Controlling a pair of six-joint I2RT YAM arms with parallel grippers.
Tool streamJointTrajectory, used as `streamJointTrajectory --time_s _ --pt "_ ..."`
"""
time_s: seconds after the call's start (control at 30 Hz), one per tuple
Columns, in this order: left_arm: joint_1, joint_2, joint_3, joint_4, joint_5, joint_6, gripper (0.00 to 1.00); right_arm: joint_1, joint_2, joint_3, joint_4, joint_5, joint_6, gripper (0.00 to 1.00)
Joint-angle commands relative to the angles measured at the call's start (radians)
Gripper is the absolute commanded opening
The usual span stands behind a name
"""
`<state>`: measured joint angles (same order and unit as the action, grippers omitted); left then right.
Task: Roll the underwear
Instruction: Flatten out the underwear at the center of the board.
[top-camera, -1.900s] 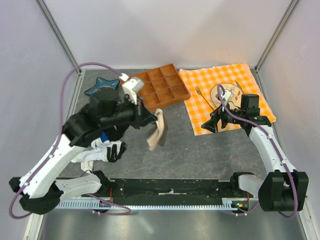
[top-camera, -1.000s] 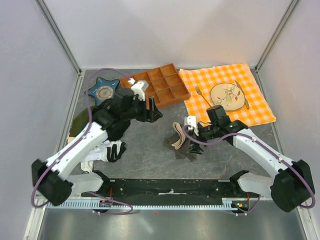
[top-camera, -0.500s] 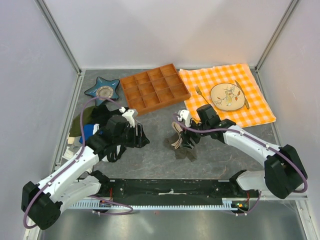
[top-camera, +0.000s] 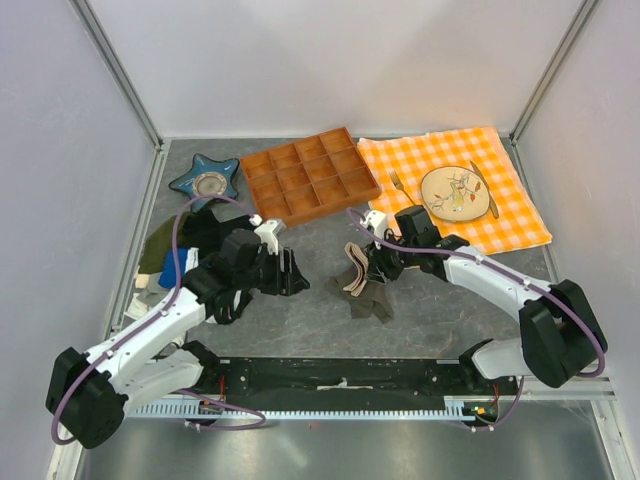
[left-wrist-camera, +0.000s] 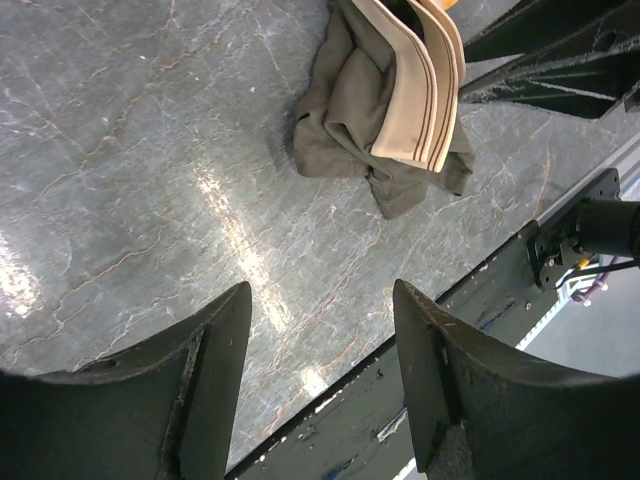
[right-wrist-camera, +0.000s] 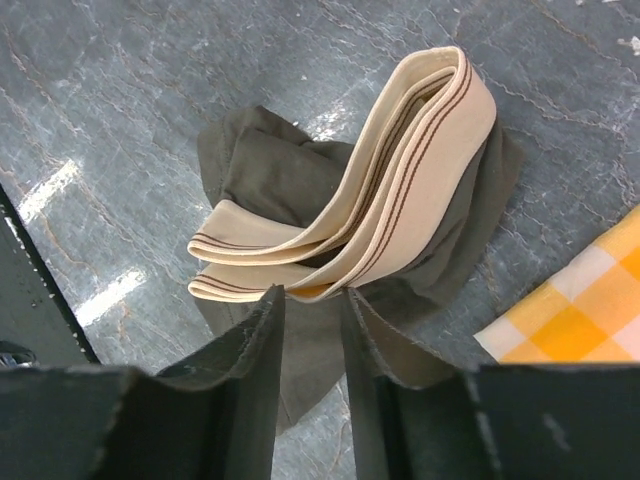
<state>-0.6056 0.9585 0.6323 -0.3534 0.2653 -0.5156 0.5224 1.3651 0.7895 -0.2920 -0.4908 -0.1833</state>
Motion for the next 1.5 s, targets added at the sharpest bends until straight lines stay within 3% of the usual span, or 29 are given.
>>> streamJointTrajectory --time_s 0.0,0.2,0.6,0.87,0.97,1.07,1.17,1.2,1.47 --pt "-0.016 0.032 0.001 0.085 0.040 -0.034 0.64 -0.019 0.008 0.020 0.036 0.024 0.028 0.33" --pt "-0.043 0.114 0.009 0.203 0.101 -0.034 0.64 -0.054 0.020 0.028 0.031 0.084 0.030 0.14" --pt "-0.187 0.485 0.234 0.274 0.048 0.014 0.62 -0.108 0.006 0.039 0.014 0.028 0.001 0.04" --pt "-0.281 0.657 0.394 0.136 -0.075 0.055 0.60 -0.127 0.002 0.042 0.007 -0.003 -0.011 0.03" --pt "-0.299 0.704 0.443 0.056 -0.153 0.071 0.55 -0.125 0.002 0.043 0.004 -0.012 -0.013 0.03" --pt "-0.319 0.735 0.483 0.015 -0.210 0.089 0.42 -0.125 0.002 0.045 0.002 -0.017 -0.016 0.03" --pt "-0.338 0.740 0.506 -0.015 -0.256 0.098 0.18 -0.127 -0.001 0.047 -0.001 -0.028 -0.021 0.02" --pt "-0.341 0.735 0.510 -0.025 -0.261 0.101 0.02 -0.125 -0.003 0.047 -0.002 -0.031 -0.024 0.01" --pt "-0.342 0.557 0.481 -0.104 -0.298 0.103 0.02 -0.125 -0.031 0.114 -0.114 -0.080 -0.143 0.00"
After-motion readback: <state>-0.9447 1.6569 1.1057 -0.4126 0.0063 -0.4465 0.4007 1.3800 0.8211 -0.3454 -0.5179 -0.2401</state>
